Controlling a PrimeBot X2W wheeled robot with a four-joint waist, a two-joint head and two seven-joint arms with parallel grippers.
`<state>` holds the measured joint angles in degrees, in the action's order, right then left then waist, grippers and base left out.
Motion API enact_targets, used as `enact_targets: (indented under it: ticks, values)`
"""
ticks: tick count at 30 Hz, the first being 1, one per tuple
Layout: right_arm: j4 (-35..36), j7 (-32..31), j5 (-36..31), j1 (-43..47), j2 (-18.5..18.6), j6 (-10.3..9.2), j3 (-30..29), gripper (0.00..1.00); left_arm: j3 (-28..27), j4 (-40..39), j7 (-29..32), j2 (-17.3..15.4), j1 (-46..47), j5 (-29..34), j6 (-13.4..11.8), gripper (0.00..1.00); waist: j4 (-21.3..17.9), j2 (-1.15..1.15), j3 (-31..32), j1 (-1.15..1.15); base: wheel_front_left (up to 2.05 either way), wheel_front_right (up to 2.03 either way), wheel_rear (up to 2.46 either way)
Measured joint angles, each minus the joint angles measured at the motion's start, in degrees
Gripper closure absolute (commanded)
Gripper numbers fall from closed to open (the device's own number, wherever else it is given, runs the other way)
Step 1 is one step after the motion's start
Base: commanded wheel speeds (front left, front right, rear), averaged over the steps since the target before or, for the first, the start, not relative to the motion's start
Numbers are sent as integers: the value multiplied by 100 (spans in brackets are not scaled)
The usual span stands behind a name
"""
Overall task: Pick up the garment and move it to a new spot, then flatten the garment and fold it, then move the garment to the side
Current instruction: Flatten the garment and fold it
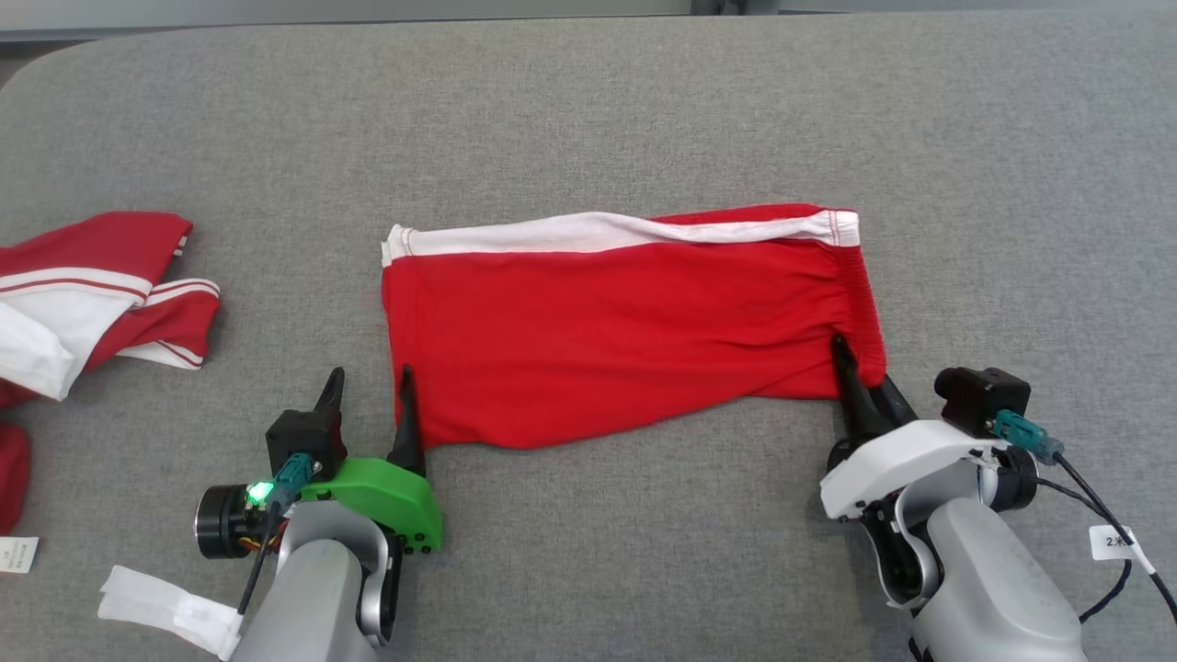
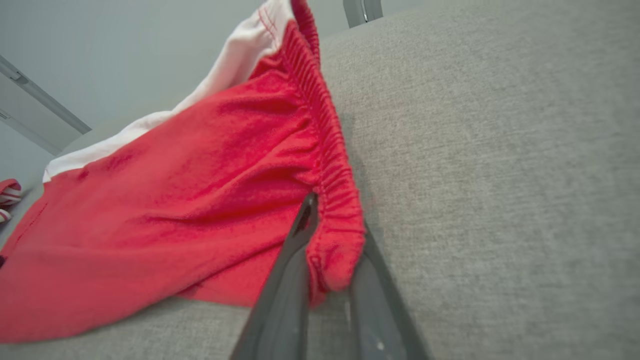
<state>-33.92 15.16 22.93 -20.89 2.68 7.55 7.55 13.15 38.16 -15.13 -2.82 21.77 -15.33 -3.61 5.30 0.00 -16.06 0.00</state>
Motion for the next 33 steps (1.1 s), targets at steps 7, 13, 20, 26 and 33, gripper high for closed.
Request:
enact_targets:
  ticks: [7,13,20,26,33]
  values:
    - [125,-2,-86,58,10,-1,-322,100,-31,-16,0,0,-124,-1,0,0,-137,0,174,0,0,0,0]
    - [452,-2,-88,29,19,-3,2,100,-26,-12,0,1,-172,-31,1,0,-196,0,295,0,0,0,0]
    - [726,-2,45,-73,16,-5,884,100,102,-16,0,1,-244,-191,1,0,-23,0,366,0,0,0,0]
    - [677,-3,62,-229,38,-5,1381,100,266,-58,0,1,-344,-324,-45,0,300,0,409,0,0,0,0]
    - [447,-2,69,-377,79,-5,1622,100,493,-100,0,-3,-463,-463,-91,0,805,0,462,0,0,0,0]
